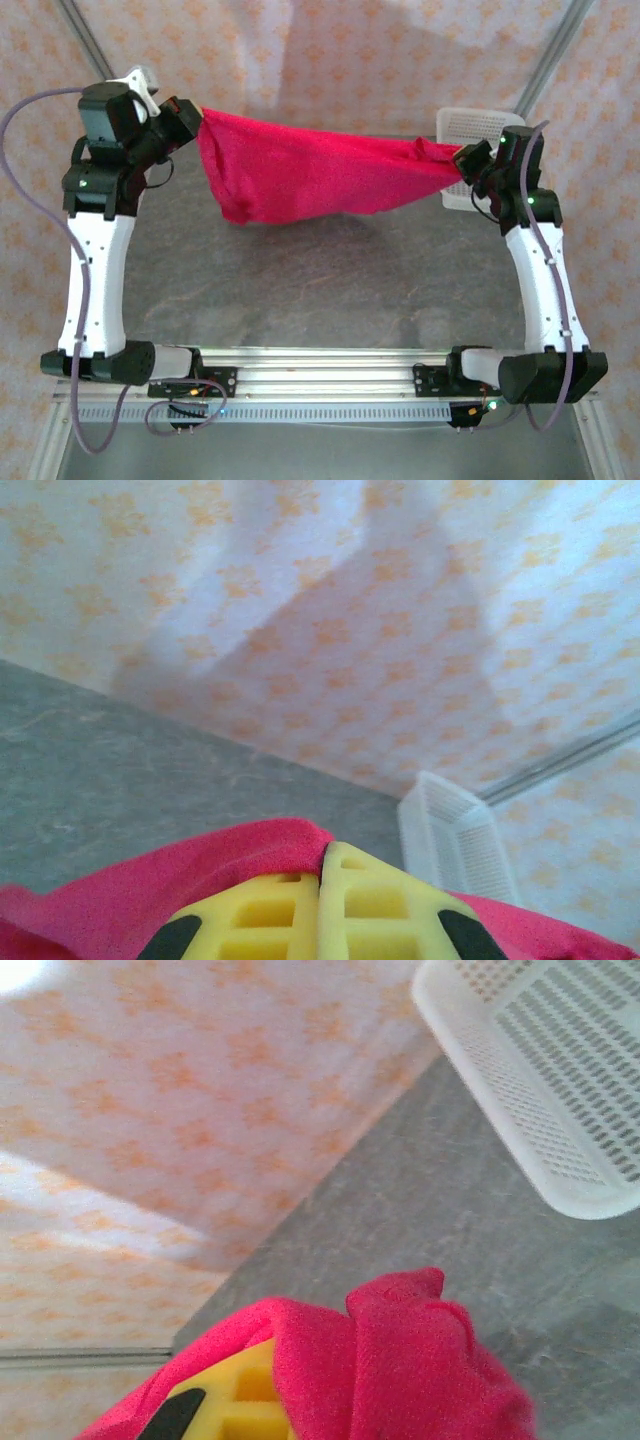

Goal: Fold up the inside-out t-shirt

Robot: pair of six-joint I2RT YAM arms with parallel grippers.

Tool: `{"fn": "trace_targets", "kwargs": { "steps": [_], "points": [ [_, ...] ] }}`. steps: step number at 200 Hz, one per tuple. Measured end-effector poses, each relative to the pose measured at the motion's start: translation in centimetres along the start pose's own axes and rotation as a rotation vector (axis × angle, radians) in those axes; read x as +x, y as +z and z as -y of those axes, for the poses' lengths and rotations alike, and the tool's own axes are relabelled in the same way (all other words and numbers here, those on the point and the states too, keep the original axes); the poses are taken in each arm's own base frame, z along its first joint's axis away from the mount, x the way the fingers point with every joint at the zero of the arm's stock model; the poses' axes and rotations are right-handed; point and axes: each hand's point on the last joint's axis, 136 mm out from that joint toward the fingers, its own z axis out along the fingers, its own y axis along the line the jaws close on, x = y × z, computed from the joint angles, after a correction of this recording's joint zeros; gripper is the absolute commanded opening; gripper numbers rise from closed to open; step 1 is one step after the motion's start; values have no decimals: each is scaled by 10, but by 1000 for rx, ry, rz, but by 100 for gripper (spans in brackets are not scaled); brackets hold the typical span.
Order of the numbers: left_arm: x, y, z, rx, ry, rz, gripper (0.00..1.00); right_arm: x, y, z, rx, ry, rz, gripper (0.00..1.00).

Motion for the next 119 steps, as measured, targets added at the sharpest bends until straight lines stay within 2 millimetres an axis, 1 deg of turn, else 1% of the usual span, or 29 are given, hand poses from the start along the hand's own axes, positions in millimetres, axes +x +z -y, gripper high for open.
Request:
{"fn": "trace_targets", "kwargs": {
  "steps": [23, 38, 47, 61, 69, 76, 83, 90, 103, 110, 118, 119],
  "points": [
    [-6, -9, 10, 33, -16, 13, 0, -10, -28, -29, -76, -10, 20, 0],
    [-12, -15, 17, 51, -18, 22, 0, -20, -56, -52, -138, -25, 56, 0],
    [-18, -23, 24, 69, -14, 34, 0, -24, -73, -63, -172, -34, 80, 0],
    [-31, -39, 40, 110, 2, 75, 0, -31, -103, -81, -229, -49, 126, 0],
    [-38, -48, 48, 129, 13, 100, 0, -34, -118, -88, -257, -57, 149, 0],
    [-43, -54, 54, 144, 21, 117, 0, -35, -127, -91, -273, -61, 163, 0],
    [-46, -59, 58, 154, 27, 131, 0, -35, -131, -93, -278, -62, 169, 0],
    [-48, -58, 59, 156, 28, 133, 0, -35, -135, -93, -283, -63, 173, 0],
    [-46, -48, 56, 154, 27, 114, 0, -34, -131, -90, -277, -61, 170, 0],
    [-44, -38, 53, 152, 23, 97, 0, -33, -124, -87, -266, -55, 161, 0],
    [-42, -19, 47, 142, 15, 69, 0, -30, -109, -79, -242, -44, 140, 0],
    [-41, -13, 44, 138, 11, 59, 0, -29, -104, -77, -235, -41, 134, 0]
  ]
}}
